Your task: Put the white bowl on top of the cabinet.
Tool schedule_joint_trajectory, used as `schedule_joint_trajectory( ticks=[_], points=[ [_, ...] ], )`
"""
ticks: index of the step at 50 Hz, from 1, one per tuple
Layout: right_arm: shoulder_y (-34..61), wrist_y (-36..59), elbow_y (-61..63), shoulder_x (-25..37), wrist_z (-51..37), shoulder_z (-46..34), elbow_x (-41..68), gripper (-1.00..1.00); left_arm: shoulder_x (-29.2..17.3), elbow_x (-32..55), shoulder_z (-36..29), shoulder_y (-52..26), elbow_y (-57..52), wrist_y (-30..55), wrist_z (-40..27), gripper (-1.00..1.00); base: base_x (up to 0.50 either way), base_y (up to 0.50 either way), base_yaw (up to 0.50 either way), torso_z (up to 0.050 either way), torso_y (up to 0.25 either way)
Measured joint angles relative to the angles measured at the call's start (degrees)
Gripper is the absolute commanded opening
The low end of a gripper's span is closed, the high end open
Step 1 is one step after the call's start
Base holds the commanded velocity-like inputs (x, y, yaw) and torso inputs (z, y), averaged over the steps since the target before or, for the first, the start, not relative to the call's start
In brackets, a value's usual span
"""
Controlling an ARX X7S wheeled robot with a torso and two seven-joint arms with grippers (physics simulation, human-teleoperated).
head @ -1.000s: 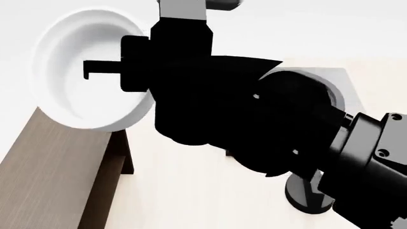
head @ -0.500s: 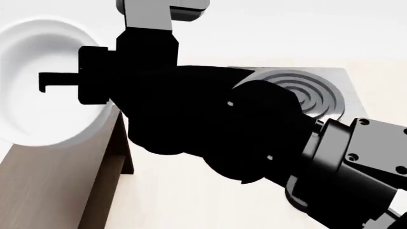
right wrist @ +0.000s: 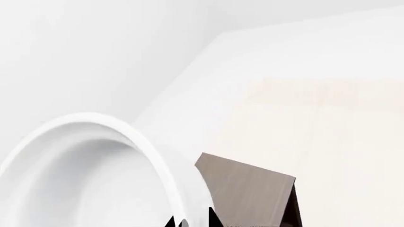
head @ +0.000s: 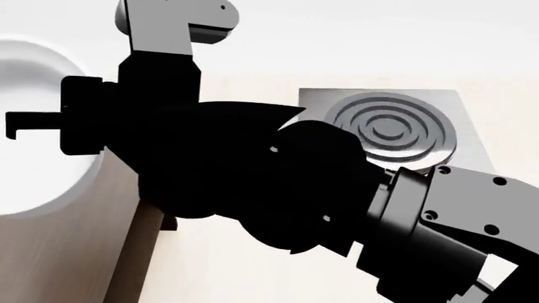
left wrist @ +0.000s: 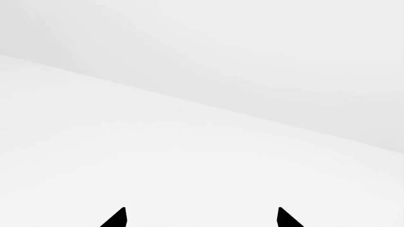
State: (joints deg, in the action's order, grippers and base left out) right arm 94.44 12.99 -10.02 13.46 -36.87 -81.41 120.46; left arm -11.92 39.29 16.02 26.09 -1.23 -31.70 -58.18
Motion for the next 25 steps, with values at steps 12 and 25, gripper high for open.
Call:
schedule_joint_trajectory(
  ticks=[12,25],
  points=[
    [-1.0,-0.1,-1.3,-1.4,1.3,-0.1,-0.1,-1.00,0.0,0.1,0.0,0.0,0.2,0.0,0.1,1.00,0.00,0.00,0.00,0.001,0.002],
    [-2.1,-0.2,-2.2,-2.5,2.4,-0.4,-0.3,-1.00,-0.1,0.1,0.0,0.0,0.1,0.0,0.0,1.00,0.00,0.00,0.00,0.000,0.001]
  ],
)
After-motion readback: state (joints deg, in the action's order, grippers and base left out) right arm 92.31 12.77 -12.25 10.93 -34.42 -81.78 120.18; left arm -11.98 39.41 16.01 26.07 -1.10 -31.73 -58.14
